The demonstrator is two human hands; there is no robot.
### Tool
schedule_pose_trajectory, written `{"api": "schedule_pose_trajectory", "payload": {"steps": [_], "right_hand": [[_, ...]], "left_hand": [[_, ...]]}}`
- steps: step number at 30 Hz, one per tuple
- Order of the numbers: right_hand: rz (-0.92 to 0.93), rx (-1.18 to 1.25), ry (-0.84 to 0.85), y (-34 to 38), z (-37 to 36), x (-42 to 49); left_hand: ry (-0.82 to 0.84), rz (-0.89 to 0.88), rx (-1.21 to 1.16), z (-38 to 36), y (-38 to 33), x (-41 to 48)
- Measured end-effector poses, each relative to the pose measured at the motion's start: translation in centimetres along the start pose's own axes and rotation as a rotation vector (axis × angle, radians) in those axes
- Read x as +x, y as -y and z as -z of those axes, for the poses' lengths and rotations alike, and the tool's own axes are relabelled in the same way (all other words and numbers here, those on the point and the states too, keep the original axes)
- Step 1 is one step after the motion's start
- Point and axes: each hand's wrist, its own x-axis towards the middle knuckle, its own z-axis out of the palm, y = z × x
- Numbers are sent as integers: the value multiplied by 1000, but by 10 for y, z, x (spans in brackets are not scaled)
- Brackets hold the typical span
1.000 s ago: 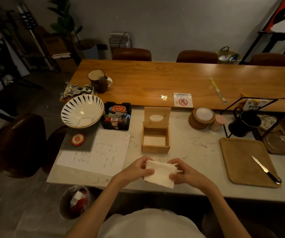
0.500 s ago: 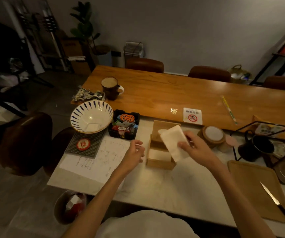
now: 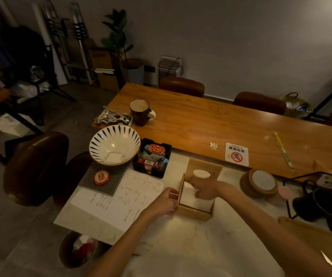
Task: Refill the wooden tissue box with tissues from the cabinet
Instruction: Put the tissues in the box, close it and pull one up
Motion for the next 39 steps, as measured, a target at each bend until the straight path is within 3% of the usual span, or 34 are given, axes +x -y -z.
{"api": "schedule_pose_trajectory", "payload": {"steps": [7, 17, 32, 39], "right_hand": [[-41, 28, 132, 2, -14, 21], [-46, 74, 154, 3, -14, 36], [-45, -111, 255, 13, -3, 33], [-51, 40, 193, 12, -9, 32]], "left_hand": [[-22, -41, 44, 0, 10, 3], [-27, -77, 110, 1, 12, 3], [-32, -126, 163, -2, 13, 1], [-28, -139, 197, -2, 13, -1]]}}
